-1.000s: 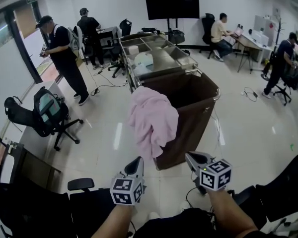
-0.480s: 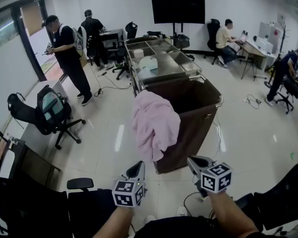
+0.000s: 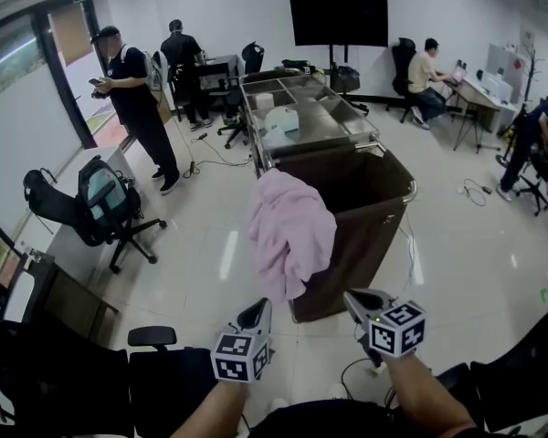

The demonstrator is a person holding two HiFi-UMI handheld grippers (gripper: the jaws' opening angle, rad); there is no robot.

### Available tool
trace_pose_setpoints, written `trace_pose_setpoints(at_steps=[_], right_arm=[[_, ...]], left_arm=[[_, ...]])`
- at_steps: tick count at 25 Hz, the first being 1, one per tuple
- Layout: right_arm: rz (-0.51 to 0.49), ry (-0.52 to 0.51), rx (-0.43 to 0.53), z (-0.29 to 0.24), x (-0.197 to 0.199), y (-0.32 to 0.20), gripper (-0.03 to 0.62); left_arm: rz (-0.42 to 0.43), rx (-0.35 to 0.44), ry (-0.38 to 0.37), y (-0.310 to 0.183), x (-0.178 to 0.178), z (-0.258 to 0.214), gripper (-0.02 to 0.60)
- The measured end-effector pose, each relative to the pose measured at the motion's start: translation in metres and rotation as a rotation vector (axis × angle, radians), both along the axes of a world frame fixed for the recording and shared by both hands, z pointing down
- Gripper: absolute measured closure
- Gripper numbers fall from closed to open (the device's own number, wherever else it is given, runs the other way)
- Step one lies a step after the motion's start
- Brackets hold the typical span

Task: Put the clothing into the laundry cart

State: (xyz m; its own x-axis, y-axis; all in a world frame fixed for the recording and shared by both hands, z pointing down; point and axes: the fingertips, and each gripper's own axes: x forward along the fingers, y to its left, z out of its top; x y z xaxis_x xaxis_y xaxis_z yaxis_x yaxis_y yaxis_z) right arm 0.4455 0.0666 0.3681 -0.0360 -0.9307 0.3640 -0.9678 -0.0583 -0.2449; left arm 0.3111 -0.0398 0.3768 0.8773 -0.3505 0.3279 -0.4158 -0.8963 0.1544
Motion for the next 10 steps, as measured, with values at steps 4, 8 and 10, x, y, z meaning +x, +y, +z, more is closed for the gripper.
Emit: trace_pose_setpoints(at_steps=[4,8,10], right_arm=[[-0.010,0.010,0.003,-0.0033,-0.0009,-0.0034,0.583],[-0.016,0.015,0.001,-0.0043,-0.0022,-0.0042,0.583],[-0.017,0.015,0.001,-0.0050,-0.0033,-0.0039,0.583]], left_arm=[[-0.006,0.002,-0.004,-0.0027,-0.0032,0.0013,0.581],[-0.007,0.002,-0.005,-0.0028,-0.0051,0.0017,0.581],[-0.008,0.002,-0.004,-0.0026,-0.0060,0.0006,0.581]])
